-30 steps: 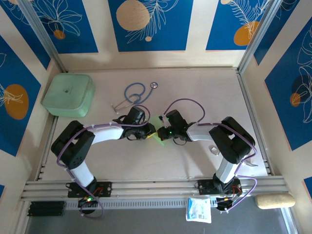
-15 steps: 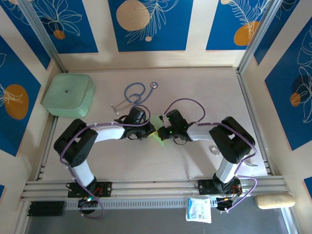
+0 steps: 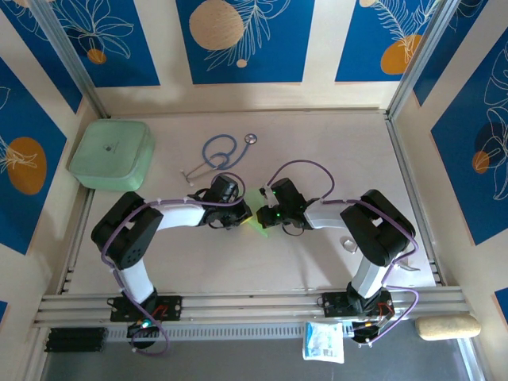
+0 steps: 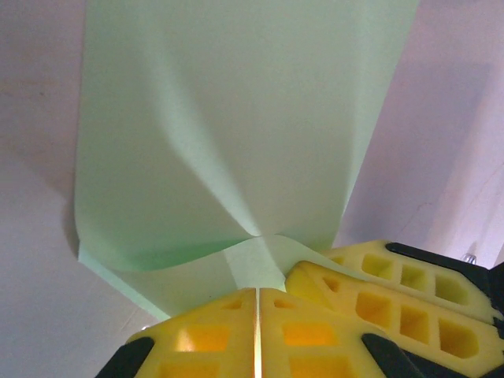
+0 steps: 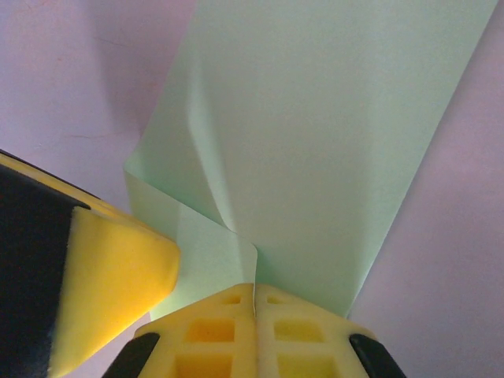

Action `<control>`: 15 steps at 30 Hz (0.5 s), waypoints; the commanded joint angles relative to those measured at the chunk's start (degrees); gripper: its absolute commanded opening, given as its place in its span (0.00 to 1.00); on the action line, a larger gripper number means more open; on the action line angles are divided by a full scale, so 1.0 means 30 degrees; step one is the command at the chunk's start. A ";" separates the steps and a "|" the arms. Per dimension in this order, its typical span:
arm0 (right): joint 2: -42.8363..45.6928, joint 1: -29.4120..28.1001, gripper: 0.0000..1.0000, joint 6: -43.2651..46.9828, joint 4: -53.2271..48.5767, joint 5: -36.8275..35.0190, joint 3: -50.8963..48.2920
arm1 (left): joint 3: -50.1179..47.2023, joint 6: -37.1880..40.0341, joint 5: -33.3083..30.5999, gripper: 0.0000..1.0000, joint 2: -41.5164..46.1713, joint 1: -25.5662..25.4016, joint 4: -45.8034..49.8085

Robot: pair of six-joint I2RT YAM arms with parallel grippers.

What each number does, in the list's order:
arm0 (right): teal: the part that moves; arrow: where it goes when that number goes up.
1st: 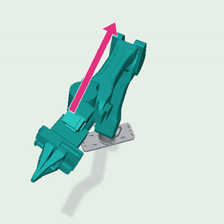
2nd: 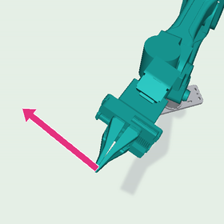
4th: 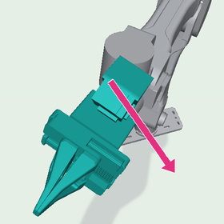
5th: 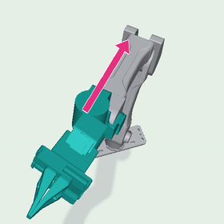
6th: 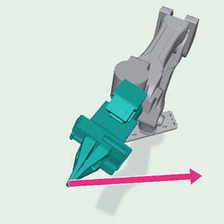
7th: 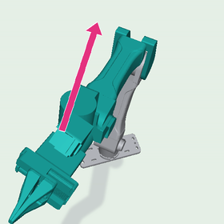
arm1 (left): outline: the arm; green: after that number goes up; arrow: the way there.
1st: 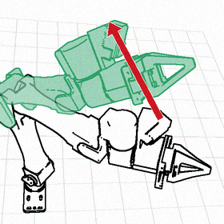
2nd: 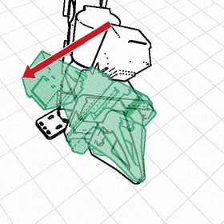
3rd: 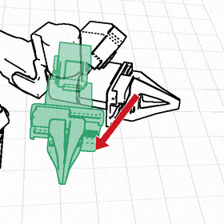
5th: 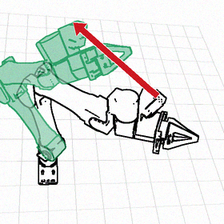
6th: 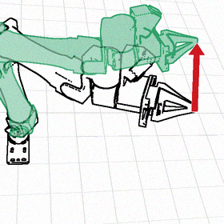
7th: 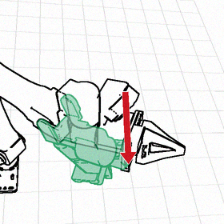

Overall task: Fold a paper plane with a square sheet of paper (pick it up from the middle)
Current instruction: Third fold the triangle at the center of the table.

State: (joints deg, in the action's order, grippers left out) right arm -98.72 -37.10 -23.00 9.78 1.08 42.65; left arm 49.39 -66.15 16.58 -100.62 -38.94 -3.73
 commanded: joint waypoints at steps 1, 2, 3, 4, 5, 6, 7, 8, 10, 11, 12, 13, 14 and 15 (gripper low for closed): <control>-0.0648 0.0150 0.00 -0.0272 -0.1001 -0.0184 0.0087 | 0.0208 0.0106 -0.0399 0.10 -0.0239 -0.0096 0.0684; -0.0677 0.0152 0.00 -0.0279 -0.1002 -0.0162 0.0084 | 0.0234 0.0105 -0.0399 0.10 -0.0265 -0.0090 0.0682; -0.0698 0.0151 0.00 -0.0315 -0.1031 -0.0157 0.0129 | 0.0252 0.0112 -0.0348 0.10 -0.0312 -0.0114 0.0634; -0.0700 0.0151 0.00 -0.0301 -0.1034 -0.0157 0.0123 | 0.0292 0.0125 -0.0317 0.10 -0.0382 -0.0097 0.0627; -0.0727 0.0142 0.00 -0.0304 -0.1012 -0.0156 0.0123 | 0.0320 0.0143 -0.0261 0.09 -0.0443 -0.0110 0.0625; -0.0704 0.0152 0.00 -0.0297 -0.1019 -0.0174 0.0109 | 0.0351 0.0160 -0.0229 0.09 -0.0495 -0.0109 0.0612; -0.0711 0.0151 0.00 -0.0345 -0.1059 -0.0156 0.0093 | 0.0383 0.0168 -0.0173 0.09 -0.0558 -0.0112 0.0624; -0.0693 0.0151 0.00 -0.0348 -0.1048 -0.0156 0.0082 | 0.0412 0.0190 -0.0150 0.09 -0.0614 -0.0102 0.0625; -0.0695 0.0129 0.00 -0.0360 -0.1055 -0.0165 0.0087 | 0.0413 0.0194 -0.0106 0.10 -0.0705 -0.0102 0.0598; -0.0697 0.0150 0.00 -0.0359 -0.1054 -0.0184 0.0085 | 0.0384 0.0164 -0.0135 0.09 -0.0714 -0.0110 0.0598; -0.0694 0.0151 0.00 -0.0389 -0.1063 -0.0178 0.0085 | 0.0340 0.0149 -0.0150 0.09 -0.0734 -0.0108 0.0598; -0.0723 0.0135 0.00 -0.0389 -0.1062 -0.0169 0.0095 | 0.0347 0.0150 -0.0139 0.09 -0.0738 -0.0115 0.0598; -0.0705 0.0136 0.00 -0.0389 -0.1047 -0.0159 0.0116 | 0.0353 0.0155 -0.0136 0.09 -0.0764 -0.0105 0.0583; -0.0725 0.0150 0.00 -0.0393 -0.1058 -0.0163 0.0116 | 0.0354 0.0152 -0.0163 0.09 -0.0767 -0.0112 0.0623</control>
State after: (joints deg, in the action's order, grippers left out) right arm -98.87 -36.99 -23.62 9.80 1.32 42.76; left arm 49.43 -66.13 16.40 -101.84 -38.94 -3.44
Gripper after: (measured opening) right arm 0.055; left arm 0.093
